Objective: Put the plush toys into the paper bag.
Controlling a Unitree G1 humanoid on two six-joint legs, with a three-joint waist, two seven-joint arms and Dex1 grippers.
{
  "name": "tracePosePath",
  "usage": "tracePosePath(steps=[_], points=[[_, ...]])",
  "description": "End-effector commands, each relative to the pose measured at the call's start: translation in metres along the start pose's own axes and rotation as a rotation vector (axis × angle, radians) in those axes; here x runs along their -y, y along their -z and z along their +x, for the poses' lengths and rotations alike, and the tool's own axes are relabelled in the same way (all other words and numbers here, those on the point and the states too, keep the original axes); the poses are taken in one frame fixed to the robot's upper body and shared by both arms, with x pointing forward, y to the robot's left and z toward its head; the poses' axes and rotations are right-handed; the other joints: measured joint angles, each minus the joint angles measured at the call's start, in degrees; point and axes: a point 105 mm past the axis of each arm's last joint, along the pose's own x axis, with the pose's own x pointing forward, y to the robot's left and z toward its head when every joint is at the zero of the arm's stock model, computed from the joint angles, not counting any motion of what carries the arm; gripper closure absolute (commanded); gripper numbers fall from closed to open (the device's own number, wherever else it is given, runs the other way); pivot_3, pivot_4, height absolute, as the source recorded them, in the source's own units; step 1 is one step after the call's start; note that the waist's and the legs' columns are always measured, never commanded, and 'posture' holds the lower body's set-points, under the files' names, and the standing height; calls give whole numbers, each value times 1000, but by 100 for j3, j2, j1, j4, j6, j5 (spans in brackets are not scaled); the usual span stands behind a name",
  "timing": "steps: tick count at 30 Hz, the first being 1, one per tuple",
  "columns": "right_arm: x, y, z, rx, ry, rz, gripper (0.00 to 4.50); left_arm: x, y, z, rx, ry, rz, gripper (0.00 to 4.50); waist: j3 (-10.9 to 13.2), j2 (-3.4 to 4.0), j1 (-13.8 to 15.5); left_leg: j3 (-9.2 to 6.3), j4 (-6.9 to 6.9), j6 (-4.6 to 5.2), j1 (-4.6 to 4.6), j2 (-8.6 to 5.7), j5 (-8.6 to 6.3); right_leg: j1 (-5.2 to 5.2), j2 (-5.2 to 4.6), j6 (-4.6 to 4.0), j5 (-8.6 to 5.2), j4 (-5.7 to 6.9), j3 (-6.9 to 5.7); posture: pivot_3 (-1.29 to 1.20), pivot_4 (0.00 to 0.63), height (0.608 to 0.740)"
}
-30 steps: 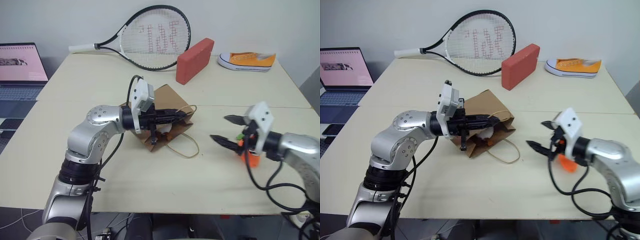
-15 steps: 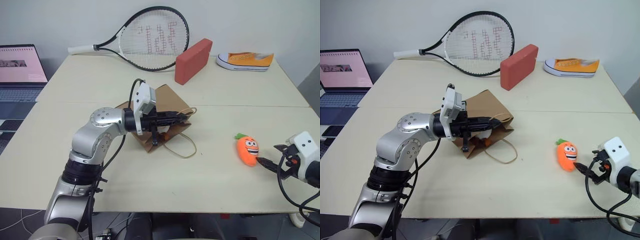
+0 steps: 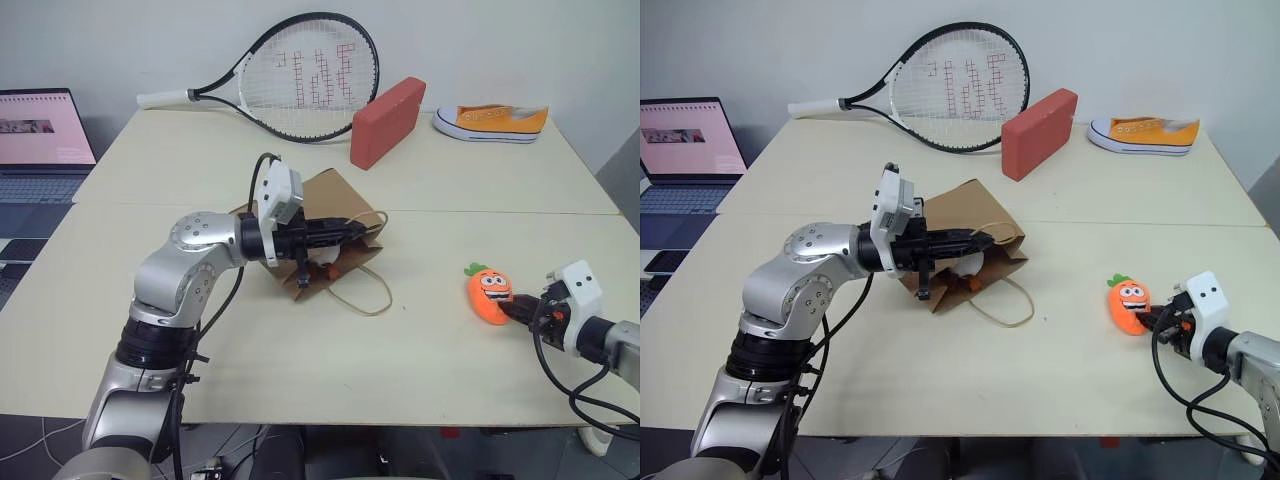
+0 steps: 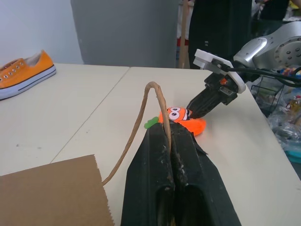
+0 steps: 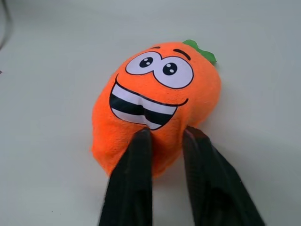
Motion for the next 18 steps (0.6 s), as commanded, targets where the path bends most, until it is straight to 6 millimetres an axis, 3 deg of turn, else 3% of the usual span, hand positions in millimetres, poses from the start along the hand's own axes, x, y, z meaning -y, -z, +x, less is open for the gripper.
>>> tracePosePath(steps=[1,7,14,18], points=[[-6,-12,-2,29,-29,-25,4470,-1,-15,-5,37,-8,35,4500,0,0,0,0,0,0,0,0,0,1,0,0,0,0,0,0,150,740],[-19,-32,-2,89,-88,-59,4470,-4,-19,-7,49,-9,35,4500,0,1,-5,-1,0,0,0,0,0,-1,0,1,1,3,-1,0,150,740],[-80,-70,3,167,-348,-130,4470,-8,-26,-8,71,-10,30,4500,0,0,0,-3,0,0,-2,0,0,-1,1,3,2,2,-2,0,150,740],[-110,-83,22,207,-442,-130,4470,-5,-27,-7,69,5,30,4500,0,-1,2,-6,-1,0,-3,1,0,-2,1,4,2,2,-5,0,150,740]])
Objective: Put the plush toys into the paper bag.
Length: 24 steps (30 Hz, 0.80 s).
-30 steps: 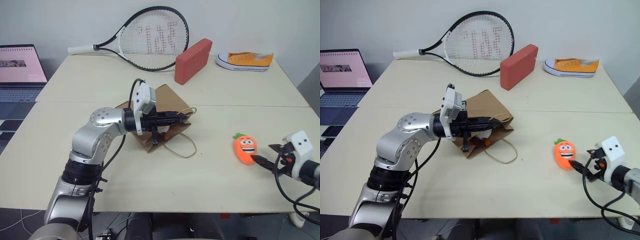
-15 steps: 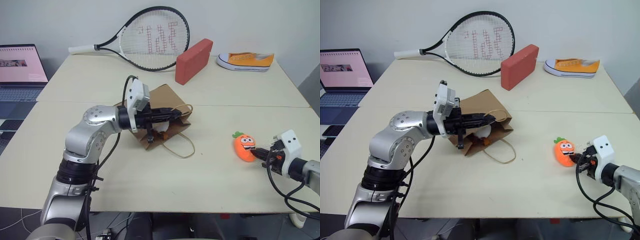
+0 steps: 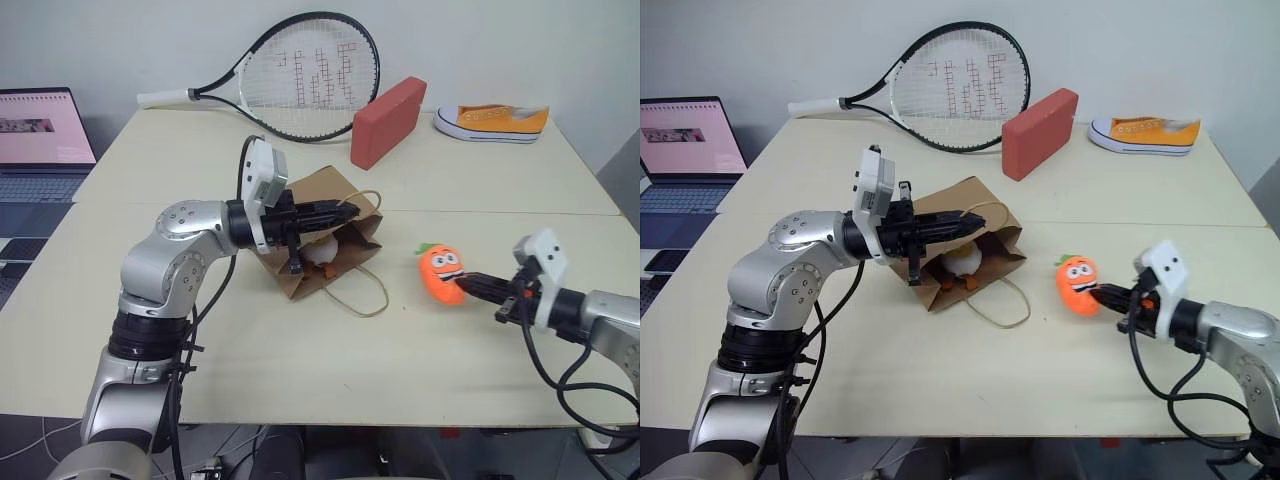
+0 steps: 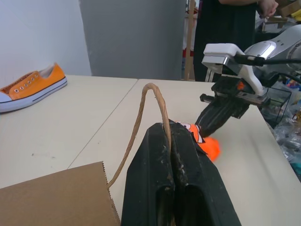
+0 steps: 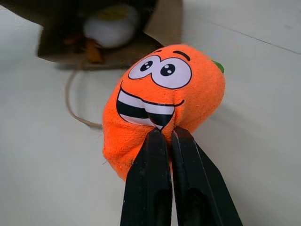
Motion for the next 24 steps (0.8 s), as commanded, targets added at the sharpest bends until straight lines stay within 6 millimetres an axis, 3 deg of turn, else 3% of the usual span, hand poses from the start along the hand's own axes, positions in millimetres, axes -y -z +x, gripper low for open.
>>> tracePosePath(steps=[1,8,13,24], points=[[-15,-10,21,34,-65,-10,4470,3,-13,0,27,21,34,4500,0,0,3,-1,0,0,0,0,0,1,0,0,0,0,0,0,150,740],[-32,-16,66,63,-136,11,4470,9,-14,3,30,45,28,4500,0,0,2,-4,-2,0,-3,0,0,-3,0,25,15,0,-3,0,150,740],[-24,-22,95,108,-65,24,4470,16,-13,4,27,66,15,4500,0,1,-2,-5,-3,0,-2,0,0,-3,0,25,16,0,-4,0,150,740],[-13,-40,123,161,72,-221,4470,23,-9,3,4,93,0,4500,1,2,-12,-6,-8,0,-1,0,0,-6,0,27,16,1,-5,0,150,740]])
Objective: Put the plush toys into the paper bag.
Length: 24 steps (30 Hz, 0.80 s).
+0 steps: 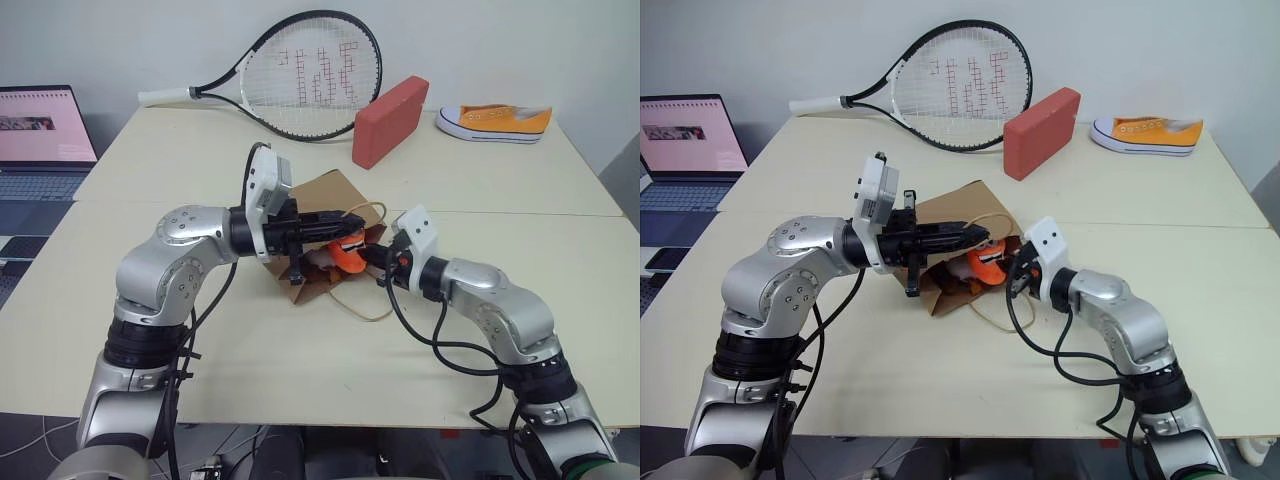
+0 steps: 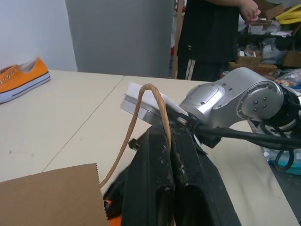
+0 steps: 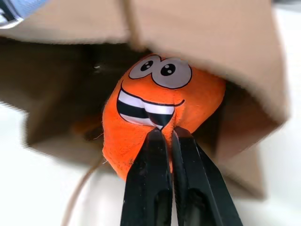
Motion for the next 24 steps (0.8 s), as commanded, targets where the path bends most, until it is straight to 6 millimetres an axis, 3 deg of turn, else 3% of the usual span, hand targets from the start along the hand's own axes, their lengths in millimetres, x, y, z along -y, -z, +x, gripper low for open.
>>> tracePosePath(steps=[1,9,13,21,23,24], points=[[1,-12,10,43,32,-103,4470,9,-9,3,15,46,38,4500,0,0,-2,0,0,0,0,0,0,0,0,0,0,0,0,0,150,740],[-1,-8,29,44,100,-57,4470,11,-8,4,13,64,31,4500,0,0,-2,-2,-5,0,0,1,0,-2,1,-1,1,1,0,0,150,740],[-1,-6,30,50,120,-47,3471,10,-8,3,11,60,30,4500,0,0,-4,-2,-5,0,0,1,0,-2,1,-1,0,1,-1,0,150,740],[-6,-10,28,58,97,-66,588,1,-8,0,11,20,36,4500,0,1,-12,-2,-10,0,2,1,0,-2,1,-2,0,1,-1,0,150,740],[-6,-11,26,54,91,-84,55,-1,-7,-1,9,10,40,4500,0,1,-13,-2,-10,0,2,1,0,-2,1,-2,0,1,-1,0,150,740],[-6,-12,24,51,85,-89,55,-2,-7,-1,9,5,41,4500,0,1,-13,-2,-10,0,2,1,0,-2,1,-2,0,1,-1,0,150,740]])
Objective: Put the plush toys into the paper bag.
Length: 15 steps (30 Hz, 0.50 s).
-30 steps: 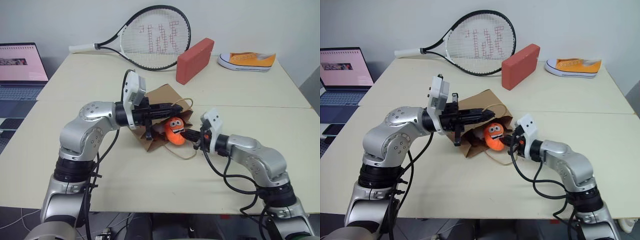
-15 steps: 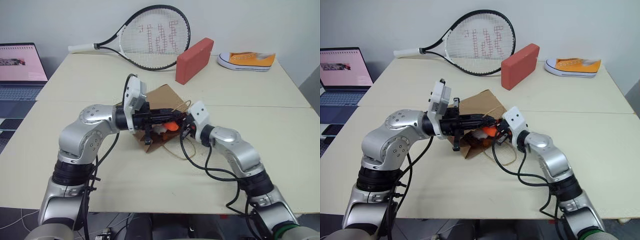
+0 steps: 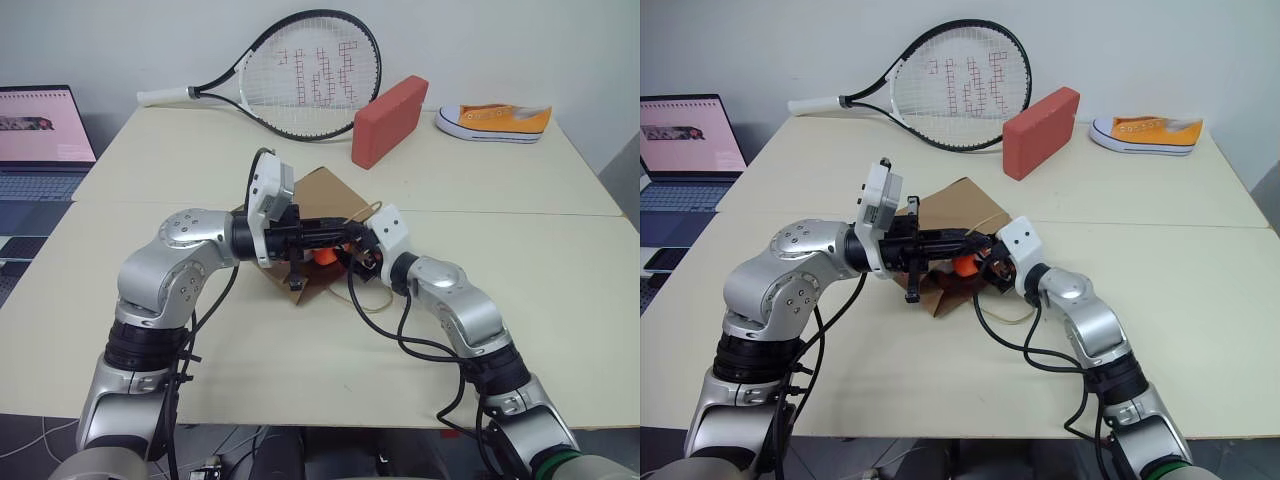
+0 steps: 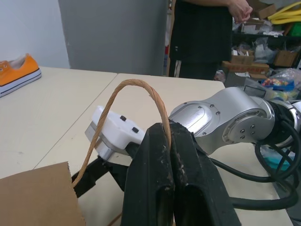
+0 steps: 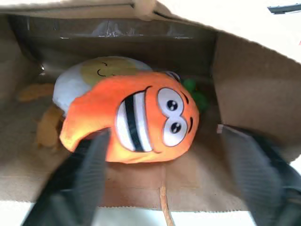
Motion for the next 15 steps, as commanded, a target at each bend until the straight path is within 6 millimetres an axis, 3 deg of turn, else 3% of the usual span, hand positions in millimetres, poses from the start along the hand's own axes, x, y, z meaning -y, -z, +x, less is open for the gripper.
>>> tracePosePath(steps=[1,9,15], points=[[-2,-18,-7,45,-19,-53,55,-3,-11,-1,15,-13,60,4500,0,0,0,0,0,0,0,0,0,0,0,0,0,0,0,0,150,740],[-8,-30,-26,63,-104,-76,55,-5,-9,-1,8,-31,70,4500,0,0,-1,-1,-2,0,0,0,0,0,0,0,0,-1,0,0,150,740],[-8,-39,-56,56,-209,-76,55,-8,-8,-2,6,-44,76,4500,0,0,18,-2,-2,0,-1,0,0,1,0,0,-1,-1,-2,0,150,740]])
